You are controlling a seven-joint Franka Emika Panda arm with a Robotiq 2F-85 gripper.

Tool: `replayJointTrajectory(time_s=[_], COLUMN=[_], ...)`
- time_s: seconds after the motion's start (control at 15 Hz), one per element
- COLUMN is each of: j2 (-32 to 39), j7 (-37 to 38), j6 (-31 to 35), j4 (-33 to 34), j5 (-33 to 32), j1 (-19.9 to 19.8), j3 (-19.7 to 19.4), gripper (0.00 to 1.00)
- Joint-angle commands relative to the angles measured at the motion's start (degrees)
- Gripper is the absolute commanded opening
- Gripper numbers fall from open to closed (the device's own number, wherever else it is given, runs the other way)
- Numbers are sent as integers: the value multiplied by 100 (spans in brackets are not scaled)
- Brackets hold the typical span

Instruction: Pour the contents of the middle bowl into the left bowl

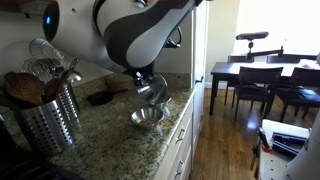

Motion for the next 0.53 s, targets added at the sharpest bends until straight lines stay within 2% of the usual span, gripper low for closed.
replayJointTrajectory(time_s=[0.0, 0.47], j2=[-330, -458], j7=[-85, -118], j6=[246, 1066], j4=[183, 678], j5=[705, 2210], j1=[-393, -922], j3=[-253, -721], gripper=[8, 8])
